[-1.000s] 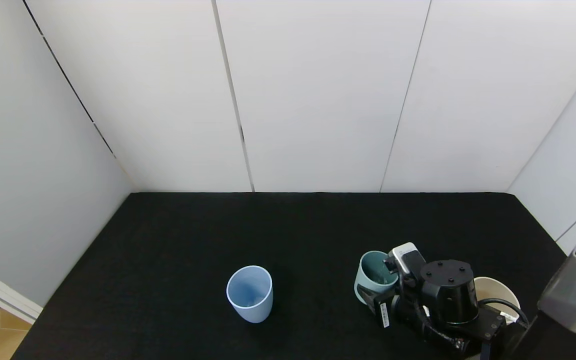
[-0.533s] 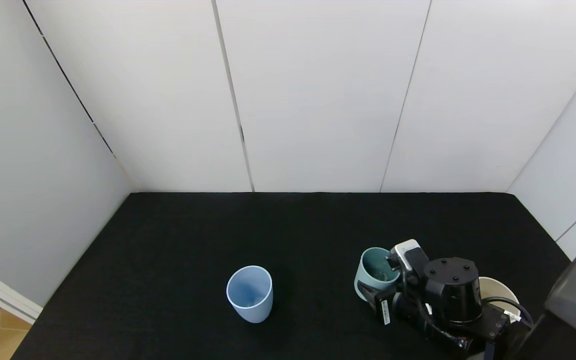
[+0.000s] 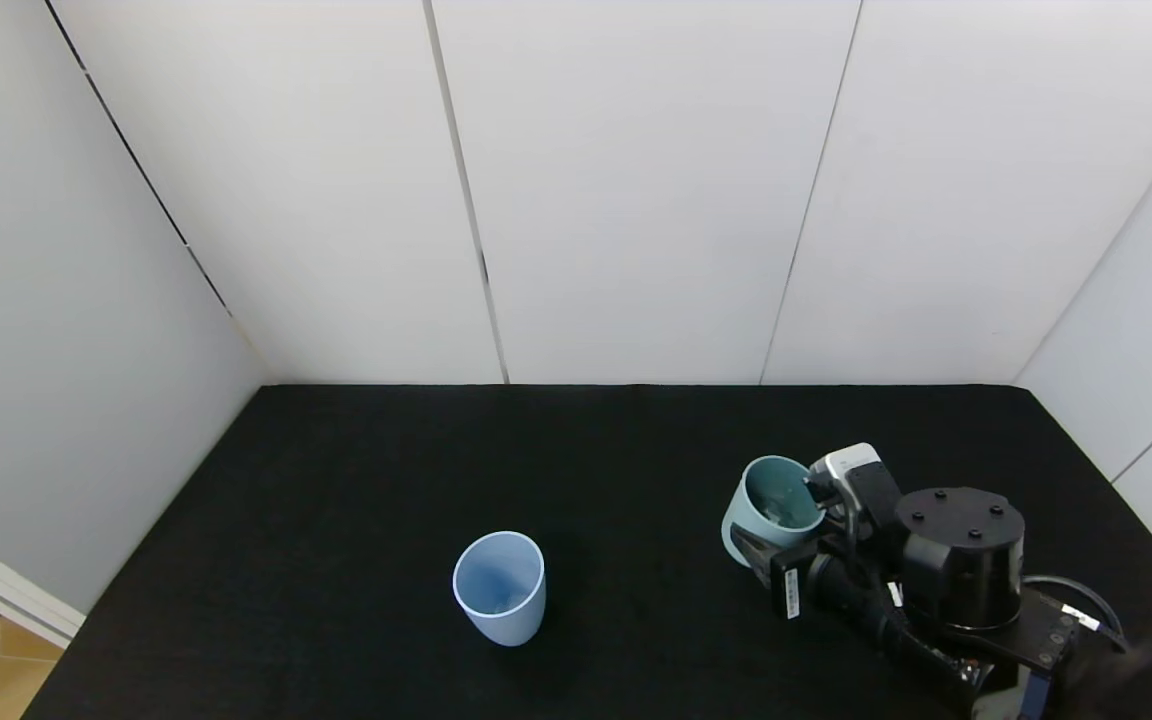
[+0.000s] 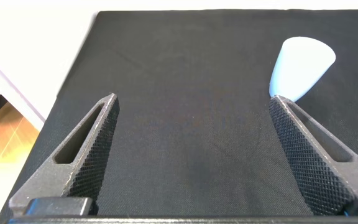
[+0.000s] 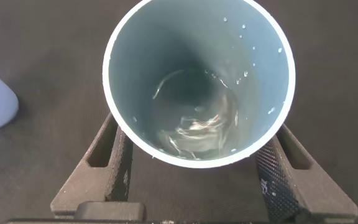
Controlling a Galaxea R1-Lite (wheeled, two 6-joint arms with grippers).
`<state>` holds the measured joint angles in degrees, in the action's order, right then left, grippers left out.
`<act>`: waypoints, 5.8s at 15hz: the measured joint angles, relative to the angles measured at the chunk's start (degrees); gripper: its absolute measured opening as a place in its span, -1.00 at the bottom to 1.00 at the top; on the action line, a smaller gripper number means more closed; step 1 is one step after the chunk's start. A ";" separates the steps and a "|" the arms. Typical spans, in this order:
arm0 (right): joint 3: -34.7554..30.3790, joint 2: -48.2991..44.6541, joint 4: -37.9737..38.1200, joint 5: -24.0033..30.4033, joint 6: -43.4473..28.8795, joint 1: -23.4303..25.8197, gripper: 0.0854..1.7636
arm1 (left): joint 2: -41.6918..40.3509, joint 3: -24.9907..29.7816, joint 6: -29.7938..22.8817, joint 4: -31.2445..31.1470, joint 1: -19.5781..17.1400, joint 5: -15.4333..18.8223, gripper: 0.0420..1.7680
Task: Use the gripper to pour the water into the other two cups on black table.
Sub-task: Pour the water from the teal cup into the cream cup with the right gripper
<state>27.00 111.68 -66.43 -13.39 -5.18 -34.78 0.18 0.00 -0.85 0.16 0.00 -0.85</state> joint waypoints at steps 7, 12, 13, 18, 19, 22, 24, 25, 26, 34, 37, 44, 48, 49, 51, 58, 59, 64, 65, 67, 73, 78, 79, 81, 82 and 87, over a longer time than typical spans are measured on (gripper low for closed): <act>1.57 -9.12 8.61 -0.01 3.43 4.13 0.29 | 0.00 0.00 0.00 0.00 0.00 0.00 0.94; 4.04 -17.36 16.19 0.05 7.66 9.95 0.29 | 0.00 0.00 0.00 -0.02 0.00 0.00 0.94; 4.69 -18.74 17.83 0.09 8.34 11.33 0.29 | 0.00 0.00 0.00 0.00 0.00 0.01 0.94; 7.20 -24.16 21.57 0.52 16.03 19.93 0.29 | 0.00 0.00 0.00 0.00 0.00 0.00 0.94; 7.36 -25.05 21.57 0.62 17.58 21.31 0.29 | 0.00 0.00 0.01 0.00 0.00 0.01 0.94; 7.34 -27.77 22.31 1.57 21.71 24.61 0.29 | 0.00 0.00 0.00 0.00 0.00 0.00 0.94; 7.20 -29.73 25.39 1.78 24.00 26.23 0.29 | 0.00 0.00 0.00 0.00 0.00 0.01 0.94; 7.23 -30.87 27.73 2.50 24.69 26.98 0.29 | 0.00 0.00 0.00 0.00 0.00 0.00 0.94; 7.36 -32.00 29.94 4.02 25.55 27.78 0.29 | 0.00 0.00 0.00 0.00 0.00 -0.02 0.94; 8.11 -38.74 42.78 15.95 37.40 39.96 0.29 | 0.00 0.00 0.00 0.00 0.00 0.00 0.94; 7.56 -39.44 43.95 19.33 44.04 44.28 0.29 | 0.00 0.00 0.00 0.00 0.02 0.00 0.94; 3.43 -39.68 44.08 19.72 52.18 46.02 0.29 | 0.00 0.00 0.00 0.02 0.00 0.00 0.94; 0.01 -40.51 43.83 19.80 57.10 45.56 0.29 | 0.00 0.00 0.00 0.02 0.00 0.00 0.94; -0.41 -40.81 43.86 19.80 58.34 45.21 0.29 | 0.00 0.00 0.00 0.00 0.00 0.00 0.94; -0.66 -41.20 44.11 19.72 60.94 44.56 0.29 | 0.00 0.00 0.00 0.00 0.00 0.00 0.94; 0.15 -42.14 46.97 19.38 66.28 43.90 0.29 | 0.00 0.00 0.00 0.00 0.00 0.00 0.94; -0.18 -42.25 47.03 19.38 67.77 43.90 0.29 | 0.00 0.00 0.00 0.02 0.00 0.00 0.94; -1.90 -42.41 47.96 18.72 75.57 43.92 0.29 | 0.00 0.00 0.00 0.00 0.00 0.00 0.94; -2.08 -42.41 48.93 17.82 77.80 43.92 0.29 | 0.00 0.00 0.00 0.00 0.00 0.00 0.94; -2.17 -42.47 50.23 16.91 82.21 43.92 0.29 | 0.00 0.00 0.00 0.00 0.00 0.00 0.94; -1.79 -41.81 50.33 11.13 89.14 40.95 0.29 | 0.00 0.00 0.00 0.00 0.00 0.00 0.94; -0.49 -39.05 50.07 6.17 89.14 36.15 0.29 | 0.00 0.00 0.00 0.00 0.00 0.00 0.94; 0.22 -38.34 50.05 5.47 89.16 35.55 0.29 | 0.00 0.00 0.00 0.00 0.00 0.00 0.94; 1.79 -36.85 50.05 4.33 89.42 34.67 0.29 | 0.00 0.00 0.00 0.00 0.00 0.00 0.94; 2.54 -36.18 50.05 3.30 89.52 34.16 0.29 | 0.00 0.00 0.00 0.00 0.00 0.00 0.94; 4.77 -33.68 50.12 -0.23 90.58 31.91 0.28 | 0.00 0.00 0.00 0.00 0.00 0.00 0.94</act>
<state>31.77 78.00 -16.31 -13.62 85.40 -2.86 0.18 0.00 -0.85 0.16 0.00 -0.85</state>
